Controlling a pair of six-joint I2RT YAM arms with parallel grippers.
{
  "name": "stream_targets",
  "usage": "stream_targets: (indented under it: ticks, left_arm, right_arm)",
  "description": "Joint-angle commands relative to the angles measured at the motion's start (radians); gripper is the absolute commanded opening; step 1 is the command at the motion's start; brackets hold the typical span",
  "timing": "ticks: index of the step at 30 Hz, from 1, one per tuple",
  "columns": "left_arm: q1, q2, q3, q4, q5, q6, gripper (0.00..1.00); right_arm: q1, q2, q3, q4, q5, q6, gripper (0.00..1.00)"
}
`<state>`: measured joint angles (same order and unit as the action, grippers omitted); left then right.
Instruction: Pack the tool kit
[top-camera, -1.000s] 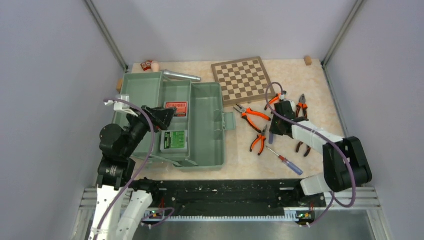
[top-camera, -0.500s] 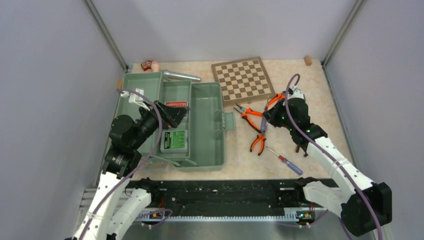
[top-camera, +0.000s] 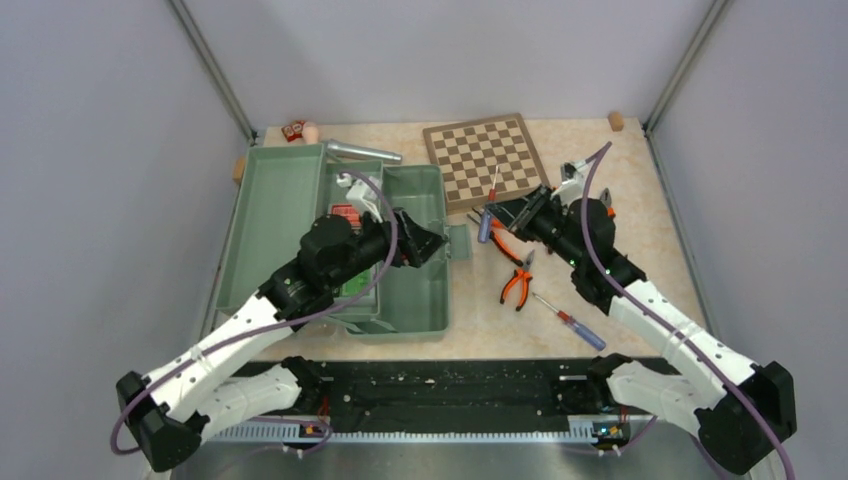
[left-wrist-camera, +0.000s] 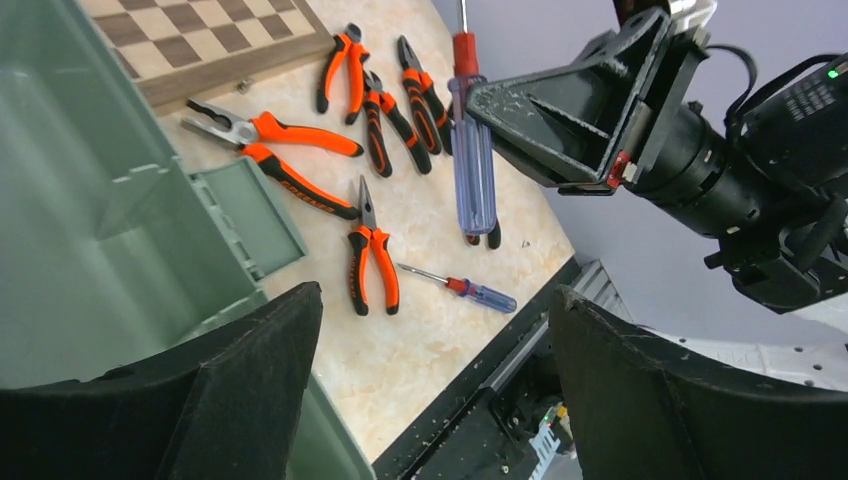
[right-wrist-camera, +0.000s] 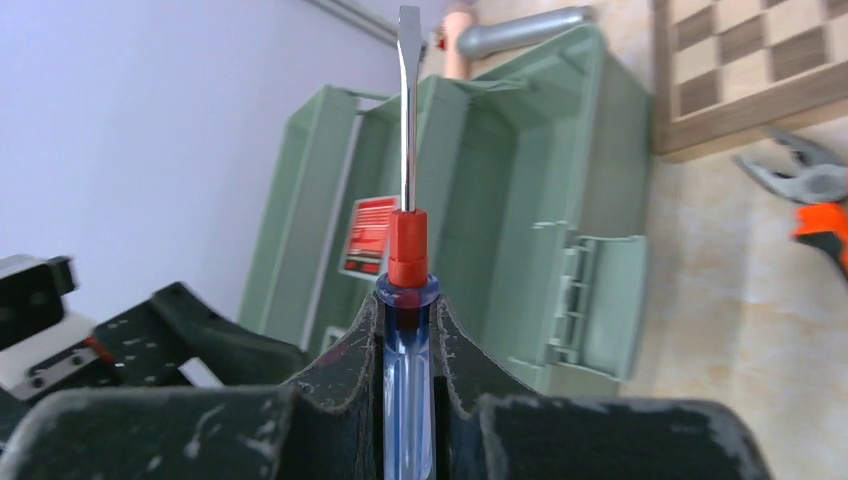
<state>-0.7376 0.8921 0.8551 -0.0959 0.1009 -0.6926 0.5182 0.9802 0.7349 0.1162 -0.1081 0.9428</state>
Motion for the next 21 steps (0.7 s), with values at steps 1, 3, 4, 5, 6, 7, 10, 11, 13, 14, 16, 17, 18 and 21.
stream_targets:
  ticks: [1, 3, 4, 5, 6, 7, 10, 11, 13, 14, 16, 17, 18, 21]
  left_arm:
    - [-0.097, 0.072, 0.079, 0.087, -0.119, 0.047, 0.87]
    - [-0.125, 0.109, 0.095, 0.087, -0.15, 0.053, 0.85]
    - [-0.135, 0.125, 0.102, 0.086, -0.161, 0.054, 0.84]
    - [-0.144, 0.139, 0.106, 0.086, -0.169, 0.055, 0.83]
    - [-0.15, 0.153, 0.11, 0.087, -0.175, 0.055, 0.81]
    - [-0.155, 0.164, 0.117, 0.087, -0.175, 0.054, 0.79]
    - [-0.168, 0.196, 0.128, 0.088, -0.163, 0.056, 0.72]
    - [-0.17, 0.204, 0.132, 0.088, -0.162, 0.057, 0.7]
    - [-0.174, 0.215, 0.135, 0.087, -0.161, 0.055, 0.65]
    - [-0.175, 0.218, 0.136, 0.088, -0.16, 0.055, 0.64]
    - [-0.177, 0.22, 0.134, 0.088, -0.157, 0.055, 0.59]
    - [-0.177, 0.219, 0.136, 0.087, -0.156, 0.058, 0.54]
    - [-0.177, 0.215, 0.137, 0.082, -0.161, 0.061, 0.48]
    - [-0.177, 0.188, 0.143, 0.046, -0.195, 0.08, 0.21]
  right_arm:
    - [0.066, 0.012, 0.017, 0.157, -0.015, 0.084, 0.0]
    - [0.093, 0.023, 0.017, 0.178, -0.012, 0.093, 0.0]
    - [0.106, 0.031, 0.02, 0.184, -0.012, 0.096, 0.0]
    - [0.115, 0.036, 0.022, 0.19, -0.012, 0.099, 0.0]
    - [0.125, 0.042, 0.024, 0.195, -0.014, 0.102, 0.0]
    - [0.135, 0.048, 0.025, 0.203, -0.017, 0.106, 0.0]
    - [0.158, 0.062, 0.026, 0.22, -0.017, 0.114, 0.0]
    - [0.165, 0.066, 0.026, 0.225, -0.018, 0.116, 0.0]
    - [0.175, 0.072, 0.027, 0.233, -0.018, 0.118, 0.0]
    - [0.177, 0.073, 0.027, 0.237, -0.017, 0.118, 0.0]
    - [0.185, 0.079, 0.029, 0.247, -0.019, 0.113, 0.0]
    - [0.186, 0.081, 0.031, 0.25, -0.023, 0.11, 0.0]
    - [0.187, 0.087, 0.032, 0.251, -0.027, 0.108, 0.0]
    - [0.188, 0.094, 0.034, 0.248, -0.038, 0.093, 0.0]
